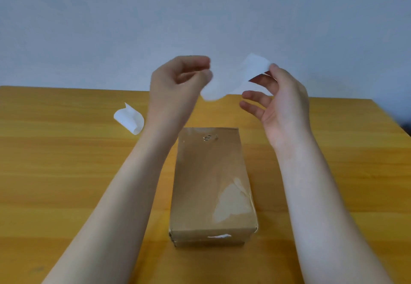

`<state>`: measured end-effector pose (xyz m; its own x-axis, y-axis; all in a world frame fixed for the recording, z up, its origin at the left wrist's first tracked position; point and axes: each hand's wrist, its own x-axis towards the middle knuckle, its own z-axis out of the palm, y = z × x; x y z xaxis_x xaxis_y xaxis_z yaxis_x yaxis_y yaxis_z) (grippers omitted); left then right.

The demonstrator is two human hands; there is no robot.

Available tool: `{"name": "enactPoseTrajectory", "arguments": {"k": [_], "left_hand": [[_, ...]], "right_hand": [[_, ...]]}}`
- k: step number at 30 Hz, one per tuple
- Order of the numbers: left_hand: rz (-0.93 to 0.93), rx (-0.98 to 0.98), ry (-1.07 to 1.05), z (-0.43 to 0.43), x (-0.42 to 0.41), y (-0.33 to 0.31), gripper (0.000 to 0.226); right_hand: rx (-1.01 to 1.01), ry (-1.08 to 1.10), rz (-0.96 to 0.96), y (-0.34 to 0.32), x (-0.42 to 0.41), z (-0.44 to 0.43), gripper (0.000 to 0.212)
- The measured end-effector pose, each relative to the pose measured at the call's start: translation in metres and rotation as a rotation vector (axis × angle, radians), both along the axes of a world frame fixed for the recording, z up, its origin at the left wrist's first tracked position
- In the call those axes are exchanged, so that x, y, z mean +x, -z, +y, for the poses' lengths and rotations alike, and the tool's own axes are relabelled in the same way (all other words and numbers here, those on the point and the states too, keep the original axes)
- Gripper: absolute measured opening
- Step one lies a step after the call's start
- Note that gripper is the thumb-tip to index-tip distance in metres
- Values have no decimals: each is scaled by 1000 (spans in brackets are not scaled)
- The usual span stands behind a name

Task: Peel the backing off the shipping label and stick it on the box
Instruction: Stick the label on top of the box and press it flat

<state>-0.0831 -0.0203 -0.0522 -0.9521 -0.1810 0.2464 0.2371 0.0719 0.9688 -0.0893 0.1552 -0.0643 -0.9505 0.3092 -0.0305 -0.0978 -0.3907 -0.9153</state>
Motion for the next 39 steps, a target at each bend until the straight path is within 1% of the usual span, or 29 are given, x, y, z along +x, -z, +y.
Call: {"name": "enactPoseTrajectory", "arguments": {"k": [1,3,5,7,10,12,14,16,18,20,22,24,29,34,39], "left_hand": [[14,-78,44,2,1,0,18],[31,-208,116,5,4,1,25],[41,-275,149,5,5,2,38],[50,-297,145,5,6,3,46],[77,-288,122,7,5,3,47],[83,-270,99,6,3,4,43],[72,-211,80,4,1,5,40],[37,-122,79,1,0,4,35],[-21,-21,127,-1,0,3,29],[-86,78,218,-3,0,2,27],[-124,124,278,-5,-1,3,28],[-141,126,303,-8,-3,4,30],[-200,42,328,-13,-6,8,31],[-235,-49,365,-16,-6,9,31],[-300,-72,316,-20,1,7,27]], "right_hand": [[39,-20,5,-1,1,-2,25],[92,-53,25,-4,2,-4,29],[131,-84,48,-7,4,-7,31],[171,-115,65,-8,5,-9,29],[249,-194,86,-10,8,-12,29],[318,-266,100,-12,11,-12,36],[362,-297,99,-15,13,-13,40],[386,-247,82,-15,12,-13,31],[467,-158,30,-11,9,-11,21],[586,-132,-37,-7,5,-9,29],[670,-191,-87,-4,5,-9,29],[701,-225,-94,-3,6,-9,21],[697,-144,-93,-3,2,-1,10],[721,-146,-125,-5,4,-5,17],[716,-164,-143,-4,13,-11,21]]}}
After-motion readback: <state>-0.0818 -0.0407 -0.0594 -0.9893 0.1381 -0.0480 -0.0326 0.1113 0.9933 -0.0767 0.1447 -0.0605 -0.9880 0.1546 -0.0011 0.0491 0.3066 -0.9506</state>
